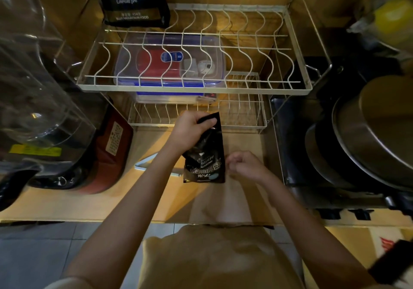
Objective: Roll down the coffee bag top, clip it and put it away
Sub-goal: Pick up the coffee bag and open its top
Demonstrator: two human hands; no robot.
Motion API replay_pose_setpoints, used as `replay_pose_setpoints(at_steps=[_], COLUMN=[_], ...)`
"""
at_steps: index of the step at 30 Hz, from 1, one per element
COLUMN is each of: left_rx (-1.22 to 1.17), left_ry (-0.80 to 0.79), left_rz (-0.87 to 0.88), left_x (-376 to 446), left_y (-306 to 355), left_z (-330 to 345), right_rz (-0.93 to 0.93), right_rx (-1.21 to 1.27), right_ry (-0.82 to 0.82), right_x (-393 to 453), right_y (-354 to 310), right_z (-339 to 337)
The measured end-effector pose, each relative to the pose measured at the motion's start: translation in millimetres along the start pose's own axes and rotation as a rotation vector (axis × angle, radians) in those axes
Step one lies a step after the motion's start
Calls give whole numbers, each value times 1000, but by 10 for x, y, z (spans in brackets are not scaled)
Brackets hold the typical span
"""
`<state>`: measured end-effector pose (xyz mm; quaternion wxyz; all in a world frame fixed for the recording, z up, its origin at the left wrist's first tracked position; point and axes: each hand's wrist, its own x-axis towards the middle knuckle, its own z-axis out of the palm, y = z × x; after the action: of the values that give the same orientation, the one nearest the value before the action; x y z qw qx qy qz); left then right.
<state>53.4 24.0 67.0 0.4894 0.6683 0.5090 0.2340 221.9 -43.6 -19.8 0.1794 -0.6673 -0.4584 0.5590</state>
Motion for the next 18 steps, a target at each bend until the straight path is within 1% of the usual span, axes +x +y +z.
replay_pose_setpoints(at_steps=[2,4,5,6,8,10,11,12,13,15,16,18], left_rx=[32,144,218,278,320,269,244,226,213,214,226,247], left_ry=[14,64,122,203,432,646,688,679,633,488,400,270], left_rz=[2,42,85,135,191,131,79,21,-51,-202,-240,-227], left_x=[47,82,85,64,-63,-265,-371,-468,-550,-637,-650,-636], left_y=[12,7,-20,-67,-214,-456,-604,-759,-914,-1170,-1256,-1336], left_z=[27,36,28,19,25,96,151,208,260,336,361,409], right_rz=[-52,-116,-141,-159,-178,-194,-204,-214,-218,-212,-205,-203], right_rx=[-34,-68,-99,-122,-147,-171,-191,-210,-227,-252,-258,-271], right_ry=[-59,-17,16,35,44,60,71,77,81,76,72,83], right_x=[-80,-78,-64,-50,-22,7,28,51,72,110,120,122], right_y=[-21,-22,-23,-24,-29,-45,-55,-68,-82,-107,-118,-142], right_z=[10,32,42,49,44,34,27,21,15,5,1,-12])
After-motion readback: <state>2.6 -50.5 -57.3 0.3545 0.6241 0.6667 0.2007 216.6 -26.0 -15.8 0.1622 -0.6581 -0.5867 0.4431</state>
